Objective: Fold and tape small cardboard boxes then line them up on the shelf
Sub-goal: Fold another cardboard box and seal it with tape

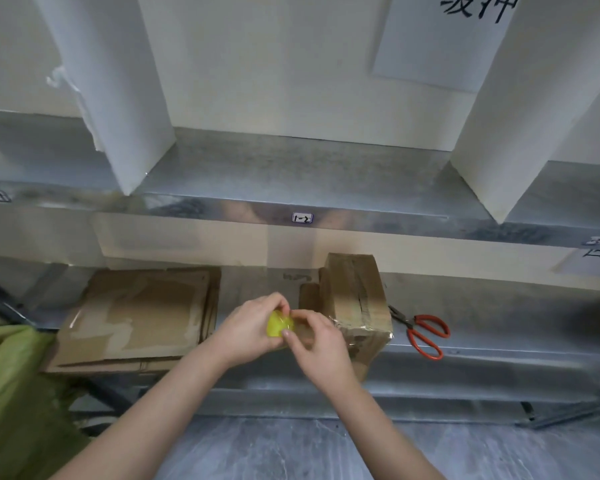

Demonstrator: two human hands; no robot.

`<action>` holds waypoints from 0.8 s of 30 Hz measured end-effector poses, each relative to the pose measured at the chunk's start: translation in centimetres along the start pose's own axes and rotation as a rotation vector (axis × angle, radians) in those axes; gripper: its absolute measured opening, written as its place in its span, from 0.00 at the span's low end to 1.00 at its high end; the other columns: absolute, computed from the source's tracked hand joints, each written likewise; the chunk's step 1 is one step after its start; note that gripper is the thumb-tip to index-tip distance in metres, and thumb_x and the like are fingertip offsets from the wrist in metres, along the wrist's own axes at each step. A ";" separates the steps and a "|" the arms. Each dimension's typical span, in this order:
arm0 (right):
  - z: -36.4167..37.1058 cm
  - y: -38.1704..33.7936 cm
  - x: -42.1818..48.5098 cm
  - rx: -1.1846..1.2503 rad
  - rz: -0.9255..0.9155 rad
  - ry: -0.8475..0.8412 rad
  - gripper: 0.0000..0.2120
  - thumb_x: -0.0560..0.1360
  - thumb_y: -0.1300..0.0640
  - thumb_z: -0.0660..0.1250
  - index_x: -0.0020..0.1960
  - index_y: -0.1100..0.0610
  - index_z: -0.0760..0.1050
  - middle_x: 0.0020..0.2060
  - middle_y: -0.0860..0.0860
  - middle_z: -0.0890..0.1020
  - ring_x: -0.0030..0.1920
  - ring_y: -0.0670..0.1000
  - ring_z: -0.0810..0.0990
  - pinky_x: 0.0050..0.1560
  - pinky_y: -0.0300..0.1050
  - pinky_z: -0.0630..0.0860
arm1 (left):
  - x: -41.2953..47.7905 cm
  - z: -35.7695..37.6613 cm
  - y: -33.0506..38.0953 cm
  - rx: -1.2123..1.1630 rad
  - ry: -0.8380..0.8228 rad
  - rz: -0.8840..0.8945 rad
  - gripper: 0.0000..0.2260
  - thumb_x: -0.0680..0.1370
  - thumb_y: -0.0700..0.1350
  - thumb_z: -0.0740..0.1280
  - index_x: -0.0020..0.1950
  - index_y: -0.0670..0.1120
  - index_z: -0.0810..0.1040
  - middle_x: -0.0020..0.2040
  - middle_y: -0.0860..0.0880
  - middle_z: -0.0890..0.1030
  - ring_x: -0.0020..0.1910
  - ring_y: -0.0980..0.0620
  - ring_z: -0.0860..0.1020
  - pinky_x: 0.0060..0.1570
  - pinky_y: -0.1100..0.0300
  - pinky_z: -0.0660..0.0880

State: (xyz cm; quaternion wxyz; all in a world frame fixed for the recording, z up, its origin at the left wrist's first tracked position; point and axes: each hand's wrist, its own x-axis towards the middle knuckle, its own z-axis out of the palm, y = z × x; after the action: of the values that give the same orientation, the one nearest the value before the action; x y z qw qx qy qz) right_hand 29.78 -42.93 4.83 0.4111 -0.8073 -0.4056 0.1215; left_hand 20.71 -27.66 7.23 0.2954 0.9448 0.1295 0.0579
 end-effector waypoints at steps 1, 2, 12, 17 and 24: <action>0.3 -0.2 0.1 0.063 0.031 0.001 0.15 0.74 0.49 0.72 0.59 0.50 0.78 0.52 0.45 0.80 0.51 0.41 0.78 0.52 0.33 0.77 | -0.4 -0.1 -0.2 0.006 0.005 0.003 0.15 0.69 0.54 0.71 0.51 0.55 0.69 0.50 0.55 0.78 0.49 0.52 0.76 0.49 0.55 0.73; 0.6 -0.3 0.1 0.100 0.051 0.003 0.14 0.72 0.49 0.73 0.57 0.50 0.80 0.51 0.45 0.81 0.50 0.41 0.79 0.51 0.34 0.78 | -0.7 -0.2 -0.5 0.010 0.010 0.006 0.15 0.69 0.54 0.71 0.51 0.55 0.69 0.50 0.56 0.77 0.49 0.53 0.76 0.48 0.55 0.73; 2.6 -0.3 0.9 0.263 0.194 0.007 0.08 0.71 0.57 0.75 0.37 0.49 0.78 0.37 0.48 0.84 0.40 0.46 0.82 0.45 0.42 0.78 | -2.2 0.3 -1.6 0.000 -0.048 -0.082 0.27 0.67 0.54 0.75 0.60 0.56 0.65 0.58 0.55 0.78 0.57 0.52 0.77 0.53 0.55 0.74; 2.5 1.0 1.8 0.366 0.231 0.004 0.12 0.74 0.61 0.72 0.36 0.50 0.73 0.37 0.50 0.84 0.38 0.50 0.81 0.46 0.50 0.78 | -3.2 0.7 -3.1 -0.046 -0.077 -0.159 0.33 0.71 0.54 0.74 0.72 0.55 0.62 0.68 0.55 0.73 0.66 0.54 0.72 0.64 0.58 0.68; 2.3 3.2 3.2 0.399 0.246 -0.108 0.10 0.76 0.61 0.70 0.38 0.55 0.73 0.34 0.50 0.79 0.36 0.47 0.77 0.40 0.43 0.72 | -3.6 1.2 -4.1 -0.326 -0.122 -0.284 0.23 0.72 0.50 0.76 0.64 0.56 0.73 0.58 0.57 0.79 0.58 0.61 0.76 0.60 0.62 0.72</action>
State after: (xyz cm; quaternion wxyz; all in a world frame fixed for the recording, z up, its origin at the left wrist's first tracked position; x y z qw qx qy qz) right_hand 32.39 -40.27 1.32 0.5223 -0.7458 -0.2935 0.2912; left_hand 16.58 -26.11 3.77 0.4568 0.8585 0.2321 -0.0212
